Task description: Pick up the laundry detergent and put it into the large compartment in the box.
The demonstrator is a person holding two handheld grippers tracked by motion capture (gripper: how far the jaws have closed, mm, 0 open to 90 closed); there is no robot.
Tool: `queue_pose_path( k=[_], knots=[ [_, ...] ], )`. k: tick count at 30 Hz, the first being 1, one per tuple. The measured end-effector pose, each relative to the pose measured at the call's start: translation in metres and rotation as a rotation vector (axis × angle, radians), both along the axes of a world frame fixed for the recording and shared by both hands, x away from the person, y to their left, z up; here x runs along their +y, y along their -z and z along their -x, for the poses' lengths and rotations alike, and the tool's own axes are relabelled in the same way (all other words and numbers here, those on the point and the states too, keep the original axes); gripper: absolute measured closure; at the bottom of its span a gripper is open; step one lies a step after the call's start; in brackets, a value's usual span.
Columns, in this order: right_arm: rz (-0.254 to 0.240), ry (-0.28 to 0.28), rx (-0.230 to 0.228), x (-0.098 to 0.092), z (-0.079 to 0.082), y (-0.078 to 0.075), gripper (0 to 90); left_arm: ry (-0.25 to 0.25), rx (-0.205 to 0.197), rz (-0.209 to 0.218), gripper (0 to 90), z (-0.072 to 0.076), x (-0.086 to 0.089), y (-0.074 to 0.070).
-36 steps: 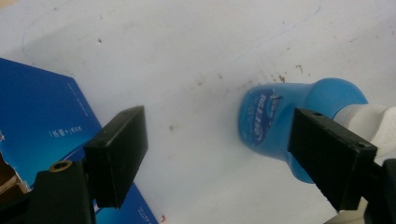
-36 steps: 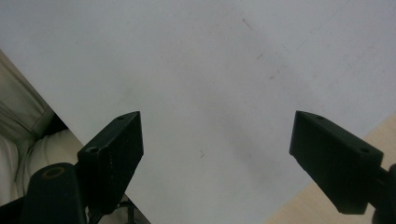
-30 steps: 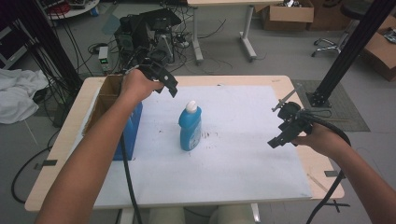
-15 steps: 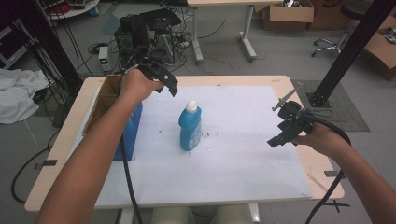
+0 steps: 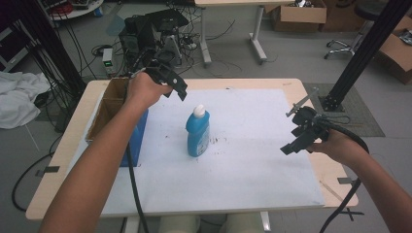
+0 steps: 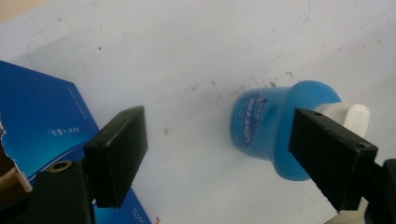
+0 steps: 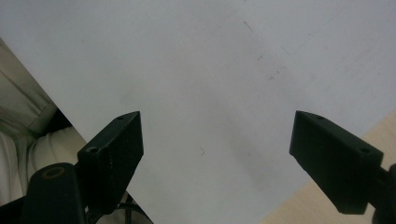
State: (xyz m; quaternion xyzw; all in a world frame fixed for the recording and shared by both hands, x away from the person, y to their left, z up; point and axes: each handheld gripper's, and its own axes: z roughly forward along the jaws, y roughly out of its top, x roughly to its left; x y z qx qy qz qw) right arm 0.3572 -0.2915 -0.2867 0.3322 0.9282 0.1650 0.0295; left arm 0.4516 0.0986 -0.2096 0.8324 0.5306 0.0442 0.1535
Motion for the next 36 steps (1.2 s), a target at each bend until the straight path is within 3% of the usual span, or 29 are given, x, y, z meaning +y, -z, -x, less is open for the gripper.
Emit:
queue_pose_path(
  k=[16,24,36],
  knots=[
    [-0.006,0.0,-0.008,-0.003,0.004,0.0,17.4,0.02,-0.016,0.038,19.6,0.017,-0.018,-0.019],
    [-0.006,-0.012,-0.008,-0.002,0.006,0.002,17.3,0.059,-0.011,0.025,19.6,0.026,-0.035,-0.018],
    [-0.008,-0.013,-0.008,-0.001,0.005,0.004,17.3,0.091,-0.012,0.023,19.5,0.031,-0.045,-0.013]
  ],
)
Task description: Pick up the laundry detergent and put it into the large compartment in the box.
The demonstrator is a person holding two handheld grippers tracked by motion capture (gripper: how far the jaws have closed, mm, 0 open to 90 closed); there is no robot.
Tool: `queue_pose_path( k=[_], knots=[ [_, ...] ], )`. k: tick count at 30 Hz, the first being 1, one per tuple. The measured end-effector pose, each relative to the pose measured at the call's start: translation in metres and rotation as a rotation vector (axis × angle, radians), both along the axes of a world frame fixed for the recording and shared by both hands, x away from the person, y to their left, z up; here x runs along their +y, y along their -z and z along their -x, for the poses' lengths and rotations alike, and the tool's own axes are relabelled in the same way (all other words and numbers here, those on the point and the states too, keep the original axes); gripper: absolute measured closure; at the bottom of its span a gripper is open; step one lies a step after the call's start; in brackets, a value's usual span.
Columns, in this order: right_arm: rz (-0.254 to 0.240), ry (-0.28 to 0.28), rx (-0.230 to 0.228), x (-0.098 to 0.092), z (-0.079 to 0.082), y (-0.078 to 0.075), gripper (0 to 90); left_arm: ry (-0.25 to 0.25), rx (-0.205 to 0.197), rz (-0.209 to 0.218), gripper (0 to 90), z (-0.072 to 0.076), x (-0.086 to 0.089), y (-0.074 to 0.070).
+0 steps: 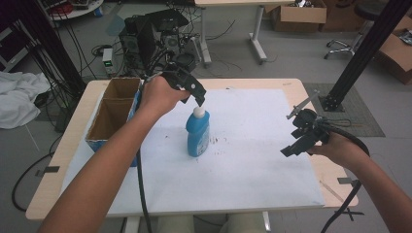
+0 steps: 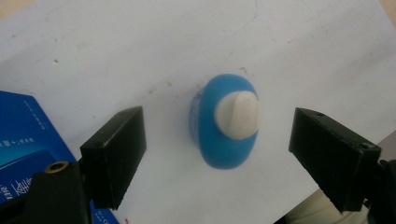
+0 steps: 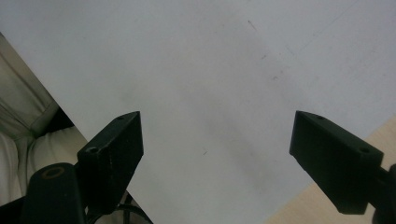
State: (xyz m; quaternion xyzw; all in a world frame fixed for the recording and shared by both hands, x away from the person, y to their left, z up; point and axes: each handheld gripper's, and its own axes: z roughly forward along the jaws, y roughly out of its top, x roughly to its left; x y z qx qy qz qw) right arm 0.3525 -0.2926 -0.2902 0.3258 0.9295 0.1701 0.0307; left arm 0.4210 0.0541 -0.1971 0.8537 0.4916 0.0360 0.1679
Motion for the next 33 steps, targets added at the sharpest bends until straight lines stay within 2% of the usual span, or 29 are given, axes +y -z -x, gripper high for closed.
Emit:
queue_pose_path(
  k=[16,25,33],
  knots=[
    [0.004,-0.009,0.007,0.004,-0.002,0.003,17.3,0.007,0.003,-0.019,19.3,0.0,-0.013,0.02],
    [0.001,-0.002,0.014,0.002,-0.002,0.005,17.3,0.005,0.019,-0.028,19.3,-0.005,-0.018,0.033],
    [0.002,0.001,0.015,0.0,-0.002,0.006,17.3,0.016,0.029,-0.042,19.4,-0.005,-0.025,0.038]
  ],
)
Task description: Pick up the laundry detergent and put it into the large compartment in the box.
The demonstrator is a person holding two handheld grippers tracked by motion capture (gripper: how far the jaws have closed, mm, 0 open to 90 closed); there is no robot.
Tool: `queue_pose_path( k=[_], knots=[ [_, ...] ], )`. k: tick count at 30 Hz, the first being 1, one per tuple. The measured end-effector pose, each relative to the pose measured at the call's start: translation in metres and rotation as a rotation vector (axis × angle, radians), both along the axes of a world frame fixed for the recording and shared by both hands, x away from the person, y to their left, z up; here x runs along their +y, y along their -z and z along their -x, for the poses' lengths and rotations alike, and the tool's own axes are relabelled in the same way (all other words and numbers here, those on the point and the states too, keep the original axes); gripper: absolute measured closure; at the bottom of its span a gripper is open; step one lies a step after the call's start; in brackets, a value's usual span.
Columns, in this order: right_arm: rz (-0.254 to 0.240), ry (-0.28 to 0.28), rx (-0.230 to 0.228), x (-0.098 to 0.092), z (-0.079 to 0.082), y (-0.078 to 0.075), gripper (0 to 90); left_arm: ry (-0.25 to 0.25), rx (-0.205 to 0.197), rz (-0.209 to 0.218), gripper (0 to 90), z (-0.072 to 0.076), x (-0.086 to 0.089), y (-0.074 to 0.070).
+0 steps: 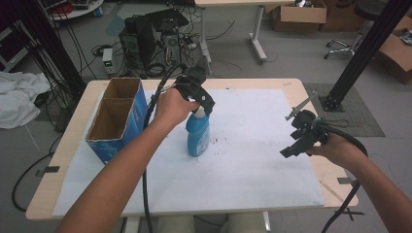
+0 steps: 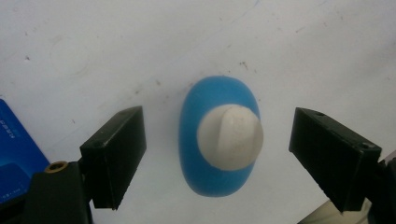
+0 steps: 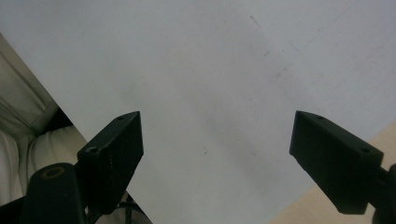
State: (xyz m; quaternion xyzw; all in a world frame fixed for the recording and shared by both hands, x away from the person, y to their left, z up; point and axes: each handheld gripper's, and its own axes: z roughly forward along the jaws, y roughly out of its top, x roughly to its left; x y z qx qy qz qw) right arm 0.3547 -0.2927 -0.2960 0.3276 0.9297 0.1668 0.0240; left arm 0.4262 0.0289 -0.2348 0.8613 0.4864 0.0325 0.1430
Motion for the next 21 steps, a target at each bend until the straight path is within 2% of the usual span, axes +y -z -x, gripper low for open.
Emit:
queue_pose_path(
  k=[8,21],
  knots=[
    [-0.002,-0.001,0.002,0.0,-0.001,0.001,17.3,0.003,0.031,-0.022,19.4,-0.001,-0.003,0.014],
    [-0.004,-0.006,0.006,0.002,-0.002,0.003,17.3,0.005,0.05,-0.045,19.4,0.0,-0.008,0.03]
  ],
)
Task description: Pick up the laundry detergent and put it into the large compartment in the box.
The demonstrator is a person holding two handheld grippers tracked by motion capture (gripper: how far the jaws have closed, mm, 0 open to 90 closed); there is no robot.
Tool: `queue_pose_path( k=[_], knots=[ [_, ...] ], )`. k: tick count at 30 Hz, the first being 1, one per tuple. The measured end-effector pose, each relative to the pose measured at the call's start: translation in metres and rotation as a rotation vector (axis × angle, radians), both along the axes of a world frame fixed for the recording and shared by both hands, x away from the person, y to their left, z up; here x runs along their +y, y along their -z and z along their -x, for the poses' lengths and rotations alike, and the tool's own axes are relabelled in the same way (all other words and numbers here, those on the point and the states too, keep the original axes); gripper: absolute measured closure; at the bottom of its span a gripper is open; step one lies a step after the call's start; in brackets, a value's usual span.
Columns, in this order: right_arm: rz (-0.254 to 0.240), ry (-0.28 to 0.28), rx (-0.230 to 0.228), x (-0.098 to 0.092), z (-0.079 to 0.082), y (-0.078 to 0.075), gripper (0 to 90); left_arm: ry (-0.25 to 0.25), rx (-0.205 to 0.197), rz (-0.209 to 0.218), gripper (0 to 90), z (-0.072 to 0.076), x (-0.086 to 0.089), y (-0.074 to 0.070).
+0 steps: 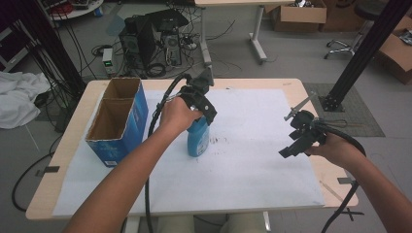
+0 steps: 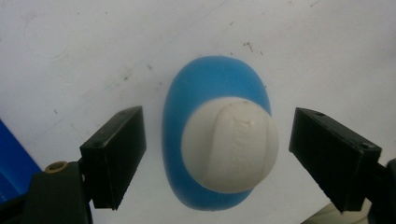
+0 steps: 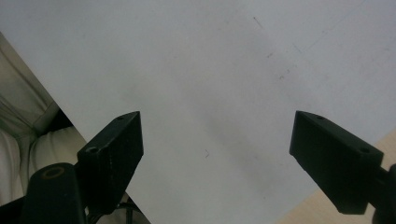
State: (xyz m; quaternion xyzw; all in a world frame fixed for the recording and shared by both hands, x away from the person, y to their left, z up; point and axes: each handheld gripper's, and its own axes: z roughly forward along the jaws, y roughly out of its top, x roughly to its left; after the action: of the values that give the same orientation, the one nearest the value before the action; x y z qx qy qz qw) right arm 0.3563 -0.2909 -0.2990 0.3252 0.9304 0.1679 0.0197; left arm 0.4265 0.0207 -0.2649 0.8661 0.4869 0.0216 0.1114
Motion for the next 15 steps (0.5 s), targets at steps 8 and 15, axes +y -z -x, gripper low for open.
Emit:
queue_pose_path(
  k=[8,15],
  knots=[
    [0.0,-0.002,0.001,0.0,0.0,0.001,17.3,-0.01,0.006,0.0,19.4,-0.001,0.0,0.01],
    [0.001,-0.002,0.005,0.001,0.0,0.002,17.3,-0.012,0.011,-0.011,19.6,-0.001,-0.002,0.019]
  ],
)
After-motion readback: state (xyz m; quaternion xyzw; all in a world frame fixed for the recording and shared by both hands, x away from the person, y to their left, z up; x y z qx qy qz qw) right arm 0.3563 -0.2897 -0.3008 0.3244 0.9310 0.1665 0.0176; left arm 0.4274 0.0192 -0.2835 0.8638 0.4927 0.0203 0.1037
